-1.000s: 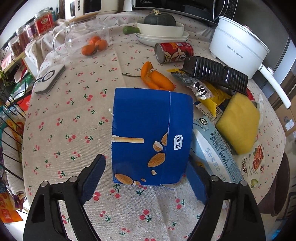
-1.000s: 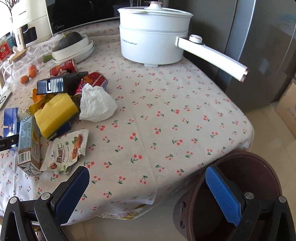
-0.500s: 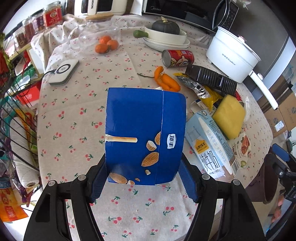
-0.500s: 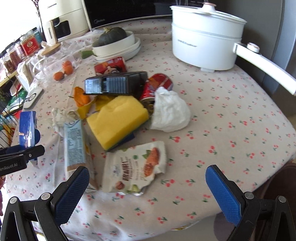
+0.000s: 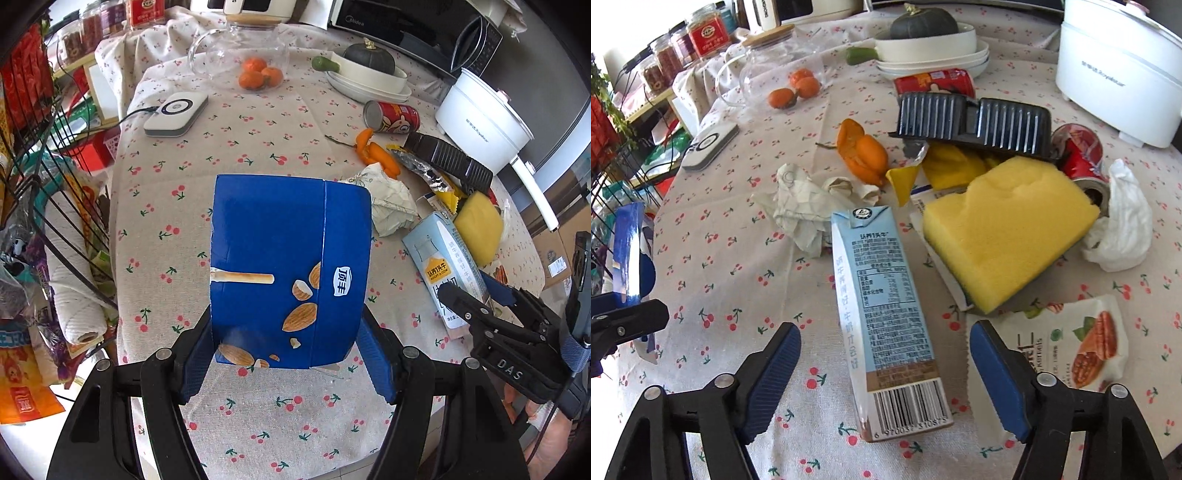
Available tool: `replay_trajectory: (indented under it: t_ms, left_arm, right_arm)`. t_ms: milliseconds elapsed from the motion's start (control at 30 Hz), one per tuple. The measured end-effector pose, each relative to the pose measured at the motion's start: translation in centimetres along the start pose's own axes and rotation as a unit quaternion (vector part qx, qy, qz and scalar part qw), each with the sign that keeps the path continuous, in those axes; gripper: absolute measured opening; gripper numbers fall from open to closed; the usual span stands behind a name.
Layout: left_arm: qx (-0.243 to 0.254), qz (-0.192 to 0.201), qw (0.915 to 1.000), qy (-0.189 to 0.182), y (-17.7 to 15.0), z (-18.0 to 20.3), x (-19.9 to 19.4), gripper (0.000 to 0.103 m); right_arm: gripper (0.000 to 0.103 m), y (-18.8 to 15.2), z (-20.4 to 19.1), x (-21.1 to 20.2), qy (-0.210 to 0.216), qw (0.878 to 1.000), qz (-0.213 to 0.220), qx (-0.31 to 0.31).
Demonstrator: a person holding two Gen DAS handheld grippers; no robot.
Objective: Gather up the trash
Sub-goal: 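Grasp the blue almond box with left tool while right tool grasps the milk carton, then carry both items over the brown bin and open both tools to drop them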
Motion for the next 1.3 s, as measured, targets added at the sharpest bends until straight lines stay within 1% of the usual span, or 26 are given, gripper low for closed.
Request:
replay_trajectory:
  t_ms: [33,67,100,167,233,433,633,733,900,1100,1300]
  left_arm:
    - [0.001,-0.001,1.0000,0.001,-0.1,0.0,0.0,0.074]
    - [0.002,-0.001,1.0000,0.001,-0.1,0.1,0.0,0.074]
    - [0.003,-0.002,1.0000,0.000,-0.1,0.2,0.0,0.074]
    - [0.004,-0.001,1.0000,-0.002,-0.2,0.4,-0.2,0.074]
    - [0.003,0.002,1.0000,-0.005,-0.2,0.6,-0.5,0.074]
    - [0.007,0.014,0.9997,-0.021,-0.3,2.5,-2.2,0.074]
    - [0.024,0.022,0.9984,-0.047,-0.4,6.1,-3.7,0.074]
    - [0.039,0.026,0.9969,-0.064,-0.6,8.7,-4.6,0.074]
    - [0.074,0.032,0.9924,-0.093,-1.2,14.0,-6.0,0.074]
    - [0.124,0.034,0.9840,-0.123,-2.5,20.8,-7.6,0.074]
    - [0.165,0.033,0.9745,-0.148,-4.2,26.8,-8.8,0.074]
  right_arm:
    - [0.069,0.0,-0.1,0.4,-0.001,1.000,-0.002,-0.002]
    - [0.063,-0.1,-0.2,0.8,-0.003,1.000,-0.005,-0.003]
    - [0.054,-0.3,-0.3,1.0,-0.006,1.000,-0.009,-0.005]
    - [0.042,-0.4,-0.4,1.2,-0.009,1.000,-0.013,-0.009]
    - [0.041,-0.4,-0.4,0.7,-0.012,1.000,-0.008,-0.010]
    - [0.040,0.1,-0.4,-3.4,-0.001,0.999,0.034,-0.005]
    - [0.040,-0.3,1.1,-8.9,-0.018,0.998,0.057,-0.014]
    - [0.040,-1.0,3.1,-11.5,-0.036,0.997,0.061,-0.005]
    - [0.040,-2.7,7.8,-15.7,-0.068,0.995,0.065,0.030]
    - [0.040,-5.0,13.0,-20.2,-0.101,0.990,0.071,0.071]
    - [0.040,-7.3,16.3,-23.4,-0.128,0.984,0.075,0.095]
Point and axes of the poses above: each gripper's, at about its wrist camera, not at the fingertips, and x roughly the way its jaws point, z to its right, y to its top, the point moved 3 cm from there along x, roughly the way its jaws point, and after that the axes turned 14 degrees about y, right-handed, at the moved point
